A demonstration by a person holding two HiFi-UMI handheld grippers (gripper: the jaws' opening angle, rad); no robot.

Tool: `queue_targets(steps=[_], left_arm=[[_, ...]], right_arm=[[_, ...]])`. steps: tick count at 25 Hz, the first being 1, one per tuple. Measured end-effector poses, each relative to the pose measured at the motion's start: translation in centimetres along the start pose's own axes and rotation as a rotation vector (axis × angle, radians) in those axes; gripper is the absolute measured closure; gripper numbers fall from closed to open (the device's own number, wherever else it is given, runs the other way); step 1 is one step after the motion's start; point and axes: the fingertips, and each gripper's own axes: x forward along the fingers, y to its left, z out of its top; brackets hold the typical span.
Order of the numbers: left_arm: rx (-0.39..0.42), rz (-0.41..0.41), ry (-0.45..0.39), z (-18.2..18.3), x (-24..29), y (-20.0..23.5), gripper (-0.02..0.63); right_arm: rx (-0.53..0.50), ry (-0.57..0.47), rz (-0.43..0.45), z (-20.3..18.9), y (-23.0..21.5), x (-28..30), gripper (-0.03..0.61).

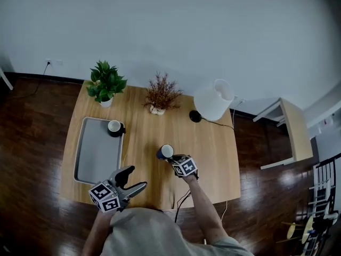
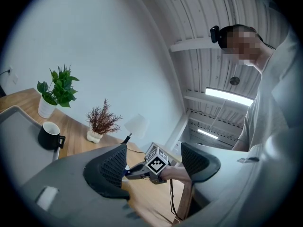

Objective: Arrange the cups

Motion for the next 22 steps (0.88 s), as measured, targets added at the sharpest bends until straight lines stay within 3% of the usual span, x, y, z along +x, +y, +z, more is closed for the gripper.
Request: queue_targets(steps=[4, 12, 18, 22], left_arm=[[-0.005, 0.016, -0.031, 0.6, -0.9, 0.7, 0.264], [-0.01, 0.082, -0.113, 1.9, -4.0, 2.4, 0.264], [-0.011, 0.128, -0.159, 2.8, -6.3, 3.4, 0.264], [-0.013, 0.147, -0.173, 2.9, -7.4, 3.8, 0.264]], right_arm=[[-0.12, -0.061, 0.101, 5.7, 5.5, 1.6, 0.488], [-0.489, -0.08, 0.167, 18.0, 15.6, 6.6, 0.488], [-0.591, 0.034, 0.191, 19.8, 18.9, 10.9, 0.488], [-0.608, 0.05, 0.181, 19.5, 19.2, 11.7, 0.488]])
